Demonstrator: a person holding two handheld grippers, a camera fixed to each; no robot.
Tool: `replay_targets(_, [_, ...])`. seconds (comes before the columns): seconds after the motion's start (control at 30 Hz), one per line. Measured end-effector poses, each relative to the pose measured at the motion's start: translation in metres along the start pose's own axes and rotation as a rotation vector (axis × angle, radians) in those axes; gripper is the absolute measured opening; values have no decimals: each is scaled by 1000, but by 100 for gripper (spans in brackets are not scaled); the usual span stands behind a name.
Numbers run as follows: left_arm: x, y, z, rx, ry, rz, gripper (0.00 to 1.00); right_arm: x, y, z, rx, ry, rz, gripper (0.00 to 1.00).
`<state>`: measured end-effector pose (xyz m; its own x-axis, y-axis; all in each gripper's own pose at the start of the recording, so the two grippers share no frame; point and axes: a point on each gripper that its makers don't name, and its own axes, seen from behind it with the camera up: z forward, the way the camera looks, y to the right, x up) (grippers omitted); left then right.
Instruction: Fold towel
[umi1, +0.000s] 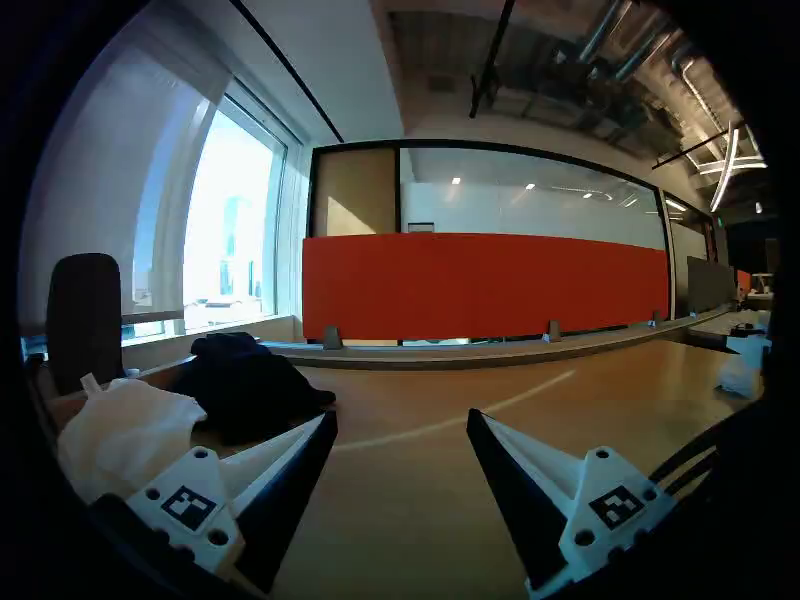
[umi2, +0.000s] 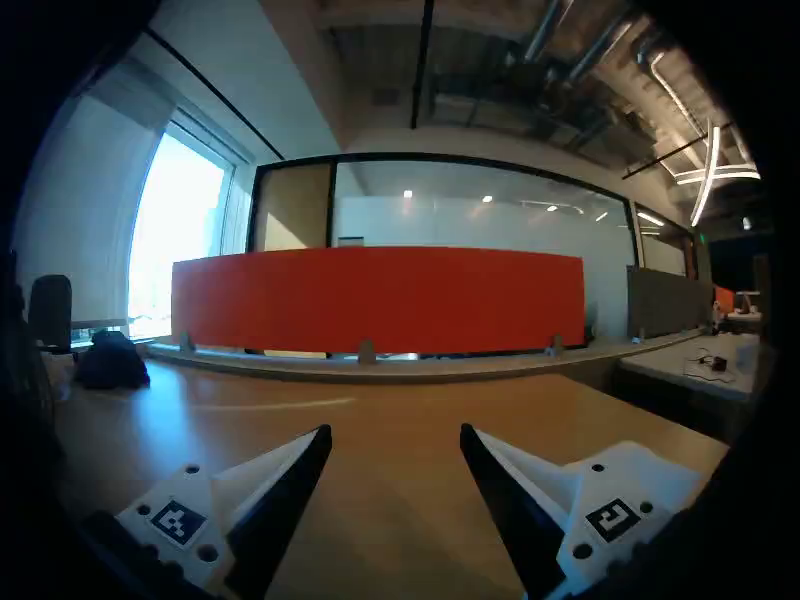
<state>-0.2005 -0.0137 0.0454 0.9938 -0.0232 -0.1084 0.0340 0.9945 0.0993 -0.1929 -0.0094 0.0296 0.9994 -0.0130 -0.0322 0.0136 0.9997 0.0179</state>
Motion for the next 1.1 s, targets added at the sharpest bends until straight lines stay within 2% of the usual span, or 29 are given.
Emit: replay_targets(1.1, [7, -2, -2, 0, -3, 0, 96, -1, 0, 1, 0, 0, 0, 99])
